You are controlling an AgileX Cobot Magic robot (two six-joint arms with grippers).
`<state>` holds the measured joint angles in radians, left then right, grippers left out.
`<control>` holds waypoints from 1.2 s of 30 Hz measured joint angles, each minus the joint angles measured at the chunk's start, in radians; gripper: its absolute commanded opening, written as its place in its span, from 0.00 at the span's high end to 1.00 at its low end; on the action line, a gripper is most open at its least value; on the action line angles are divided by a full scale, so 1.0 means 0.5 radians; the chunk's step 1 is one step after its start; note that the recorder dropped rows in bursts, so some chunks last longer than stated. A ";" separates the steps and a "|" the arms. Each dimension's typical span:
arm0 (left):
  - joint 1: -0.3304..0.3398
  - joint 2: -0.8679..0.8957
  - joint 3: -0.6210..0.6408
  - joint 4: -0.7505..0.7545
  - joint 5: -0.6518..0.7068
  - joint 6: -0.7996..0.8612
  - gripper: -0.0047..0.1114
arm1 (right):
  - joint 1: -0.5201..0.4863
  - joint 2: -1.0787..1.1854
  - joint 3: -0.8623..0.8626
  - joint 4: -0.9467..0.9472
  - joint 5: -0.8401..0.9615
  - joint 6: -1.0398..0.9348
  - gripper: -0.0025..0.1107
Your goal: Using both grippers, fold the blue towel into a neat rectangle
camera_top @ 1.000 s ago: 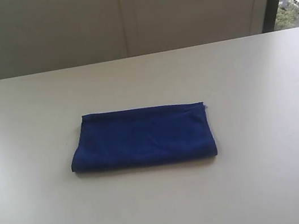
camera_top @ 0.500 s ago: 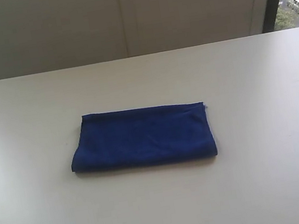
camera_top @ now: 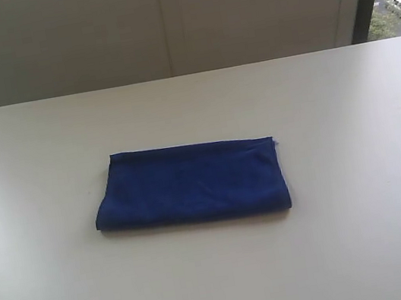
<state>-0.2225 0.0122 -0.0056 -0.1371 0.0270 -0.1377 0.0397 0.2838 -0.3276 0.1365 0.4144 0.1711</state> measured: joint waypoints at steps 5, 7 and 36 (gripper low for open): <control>0.000 -0.016 0.000 0.274 0.212 -0.107 0.96 | 0.000 0.000 0.000 0.000 0.000 0.000 0.98; 0.000 -0.016 0.001 0.311 0.339 -0.103 0.96 | 0.000 0.000 0.000 0.000 0.000 0.000 0.98; 0.371 -0.016 0.005 0.274 0.383 0.224 0.96 | 0.000 0.000 0.000 0.000 0.000 0.003 0.98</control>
<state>-0.0369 0.0041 -0.0032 0.0000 0.2186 -0.0259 0.0397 0.2838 -0.3276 0.1365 0.4144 0.1728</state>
